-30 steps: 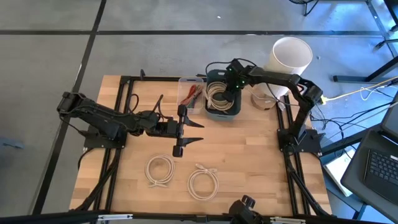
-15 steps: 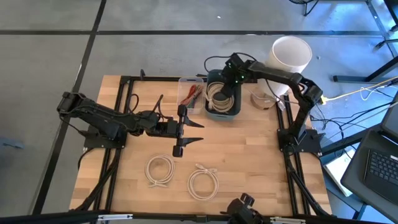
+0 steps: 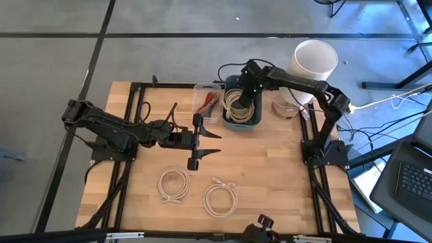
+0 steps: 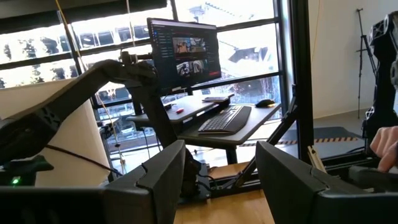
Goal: Pick and place USB-C Cables
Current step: Put the white HDMI cable into the blue bin
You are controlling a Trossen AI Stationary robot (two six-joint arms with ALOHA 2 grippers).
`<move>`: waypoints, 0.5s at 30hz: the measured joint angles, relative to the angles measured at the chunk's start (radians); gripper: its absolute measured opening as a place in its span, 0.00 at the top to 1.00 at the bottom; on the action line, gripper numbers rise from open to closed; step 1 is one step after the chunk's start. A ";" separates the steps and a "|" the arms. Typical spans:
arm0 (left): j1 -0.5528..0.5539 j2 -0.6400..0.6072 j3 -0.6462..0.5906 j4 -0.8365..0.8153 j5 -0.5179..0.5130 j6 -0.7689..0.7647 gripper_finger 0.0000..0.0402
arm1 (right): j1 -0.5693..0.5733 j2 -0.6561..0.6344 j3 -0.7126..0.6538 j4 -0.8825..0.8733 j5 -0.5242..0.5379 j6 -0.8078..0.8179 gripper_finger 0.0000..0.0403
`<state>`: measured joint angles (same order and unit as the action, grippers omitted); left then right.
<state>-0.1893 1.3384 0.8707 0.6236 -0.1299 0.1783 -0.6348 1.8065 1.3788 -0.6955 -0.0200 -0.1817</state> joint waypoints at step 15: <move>0.000 0.000 0.000 0.000 0.000 0.000 0.52 | 0.166 -0.361 0.000 -0.154 0.057 0.062 0.68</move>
<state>-0.1890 1.3384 0.8707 0.6238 -0.1299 0.1783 -0.4692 1.4454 1.3792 -0.8494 0.0370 -0.1201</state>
